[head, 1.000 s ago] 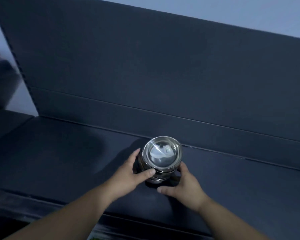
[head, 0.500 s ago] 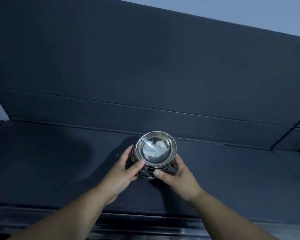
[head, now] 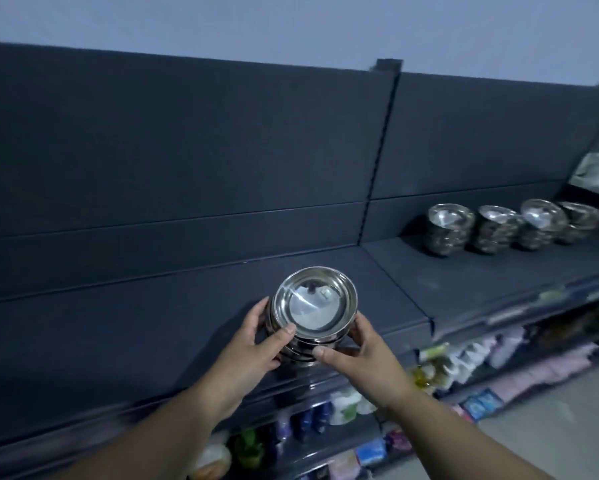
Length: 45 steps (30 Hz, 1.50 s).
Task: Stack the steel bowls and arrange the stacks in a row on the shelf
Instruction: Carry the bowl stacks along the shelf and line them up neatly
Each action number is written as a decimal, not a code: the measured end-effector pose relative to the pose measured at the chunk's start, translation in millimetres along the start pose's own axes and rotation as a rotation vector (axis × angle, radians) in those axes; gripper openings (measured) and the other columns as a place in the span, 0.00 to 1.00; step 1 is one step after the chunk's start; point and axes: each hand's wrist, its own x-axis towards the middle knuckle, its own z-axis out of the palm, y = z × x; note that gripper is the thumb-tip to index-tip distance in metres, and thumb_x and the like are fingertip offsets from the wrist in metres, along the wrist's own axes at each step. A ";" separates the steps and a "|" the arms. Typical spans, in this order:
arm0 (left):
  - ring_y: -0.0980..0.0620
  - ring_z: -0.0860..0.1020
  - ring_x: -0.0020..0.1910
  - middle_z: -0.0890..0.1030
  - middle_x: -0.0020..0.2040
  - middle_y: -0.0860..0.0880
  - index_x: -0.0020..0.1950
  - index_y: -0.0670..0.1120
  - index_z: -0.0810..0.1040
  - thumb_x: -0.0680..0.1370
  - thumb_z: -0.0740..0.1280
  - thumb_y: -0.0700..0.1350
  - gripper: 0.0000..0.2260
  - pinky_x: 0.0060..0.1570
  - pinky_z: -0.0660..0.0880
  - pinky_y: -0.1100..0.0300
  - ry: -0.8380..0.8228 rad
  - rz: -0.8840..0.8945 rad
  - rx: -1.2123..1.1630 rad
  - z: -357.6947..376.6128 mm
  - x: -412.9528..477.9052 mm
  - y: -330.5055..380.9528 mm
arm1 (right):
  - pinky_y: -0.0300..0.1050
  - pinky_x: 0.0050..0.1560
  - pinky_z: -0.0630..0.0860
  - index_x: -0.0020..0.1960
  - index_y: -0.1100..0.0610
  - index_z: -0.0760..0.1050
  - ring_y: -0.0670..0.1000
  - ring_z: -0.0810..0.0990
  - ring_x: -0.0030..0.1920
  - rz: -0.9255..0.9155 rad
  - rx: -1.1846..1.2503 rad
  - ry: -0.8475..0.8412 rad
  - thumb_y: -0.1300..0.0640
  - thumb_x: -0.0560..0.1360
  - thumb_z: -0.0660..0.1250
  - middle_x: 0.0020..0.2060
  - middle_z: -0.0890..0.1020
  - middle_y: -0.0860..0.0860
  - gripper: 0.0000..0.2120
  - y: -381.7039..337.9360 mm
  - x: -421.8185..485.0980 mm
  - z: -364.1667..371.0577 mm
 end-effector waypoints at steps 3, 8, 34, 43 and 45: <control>0.59 0.76 0.62 0.71 0.69 0.59 0.72 0.64 0.62 0.65 0.71 0.62 0.37 0.55 0.77 0.57 -0.095 -0.004 -0.005 89.1 3.5 -10.2 | 0.42 0.63 0.75 0.68 0.42 0.69 0.37 0.77 0.61 0.025 -0.024 0.089 0.50 0.66 0.80 0.62 0.79 0.41 0.35 20.7 -40.5 -81.7; 0.55 0.75 0.63 0.68 0.73 0.54 0.74 0.63 0.60 0.65 0.71 0.62 0.39 0.58 0.77 0.53 -0.261 -0.054 0.001 223.5 7.5 -25.1 | 0.53 0.65 0.76 0.66 0.39 0.71 0.46 0.78 0.64 0.082 -0.005 0.227 0.47 0.63 0.81 0.61 0.81 0.43 0.35 53.1 -100.4 -198.5; 0.51 0.75 0.65 0.71 0.70 0.54 0.72 0.65 0.62 0.63 0.74 0.65 0.40 0.62 0.75 0.49 -0.192 -0.070 -0.061 353.9 265.5 -6.1 | 0.39 0.61 0.75 0.66 0.40 0.70 0.32 0.76 0.59 0.079 -0.003 0.163 0.51 0.67 0.80 0.61 0.79 0.38 0.32 77.3 117.0 -394.1; 0.50 0.77 0.63 0.75 0.66 0.55 0.70 0.62 0.64 0.76 0.69 0.49 0.25 0.55 0.76 0.53 0.088 -0.114 -0.131 301.1 287.1 -18.4 | 0.33 0.57 0.76 0.69 0.45 0.68 0.41 0.78 0.63 0.081 0.043 -0.118 0.61 0.67 0.80 0.63 0.80 0.42 0.36 86.5 200.1 -357.3; 0.51 0.76 0.63 0.75 0.66 0.56 0.70 0.61 0.64 0.76 0.68 0.48 0.25 0.53 0.77 0.55 0.138 -0.102 -0.144 300.7 285.5 -18.4 | 0.38 0.62 0.75 0.70 0.45 0.68 0.43 0.77 0.64 0.083 0.026 -0.158 0.59 0.64 0.81 0.62 0.80 0.43 0.39 90.2 211.7 -355.8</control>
